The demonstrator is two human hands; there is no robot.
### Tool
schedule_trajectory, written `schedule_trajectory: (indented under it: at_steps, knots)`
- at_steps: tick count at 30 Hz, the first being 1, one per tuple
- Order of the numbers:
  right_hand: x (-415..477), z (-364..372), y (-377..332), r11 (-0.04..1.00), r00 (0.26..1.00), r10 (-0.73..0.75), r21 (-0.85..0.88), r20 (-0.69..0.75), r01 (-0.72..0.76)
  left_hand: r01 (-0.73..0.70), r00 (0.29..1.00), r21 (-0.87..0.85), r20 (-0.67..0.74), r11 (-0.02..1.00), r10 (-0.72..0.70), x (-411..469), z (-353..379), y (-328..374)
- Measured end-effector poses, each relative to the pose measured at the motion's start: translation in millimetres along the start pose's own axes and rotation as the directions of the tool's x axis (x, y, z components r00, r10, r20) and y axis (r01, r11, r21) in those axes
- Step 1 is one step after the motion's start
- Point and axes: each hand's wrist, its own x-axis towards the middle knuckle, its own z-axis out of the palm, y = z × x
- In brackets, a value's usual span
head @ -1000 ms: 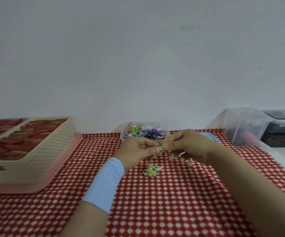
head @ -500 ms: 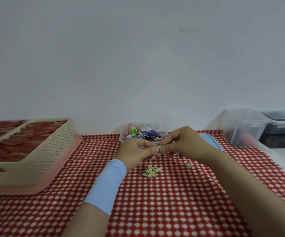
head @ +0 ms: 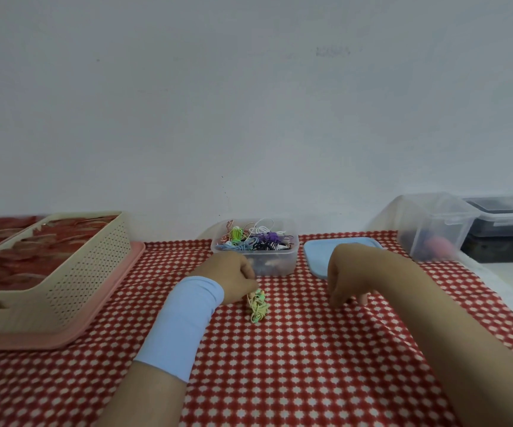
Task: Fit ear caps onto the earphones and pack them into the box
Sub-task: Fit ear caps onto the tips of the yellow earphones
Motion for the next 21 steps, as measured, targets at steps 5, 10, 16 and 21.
schedule_trajectory:
  at_steps: [5,10,16,21]
  knots:
    - [9,5,-1,0.997,0.997,0.053,-0.06,-0.057,-0.056,-0.04,0.996,0.009,-0.075,0.999,0.041,-2,-9,3]
    - [11,4,-4,0.992,0.985,-0.055,0.102,-0.165,0.072,-0.01,1.0,0.072,-0.009,0.997,0.011,1,6,11]
    - [2,9,-24,0.851,0.934,-0.242,0.405,-0.262,0.334,0.033,0.999,0.222,-0.005,0.975,-0.032,4,16,13]
    - [3,13,-24,0.762,0.924,-0.265,0.527,-0.278,0.377,-0.011,1.0,0.23,-0.001,0.973,0.012,5,19,15]
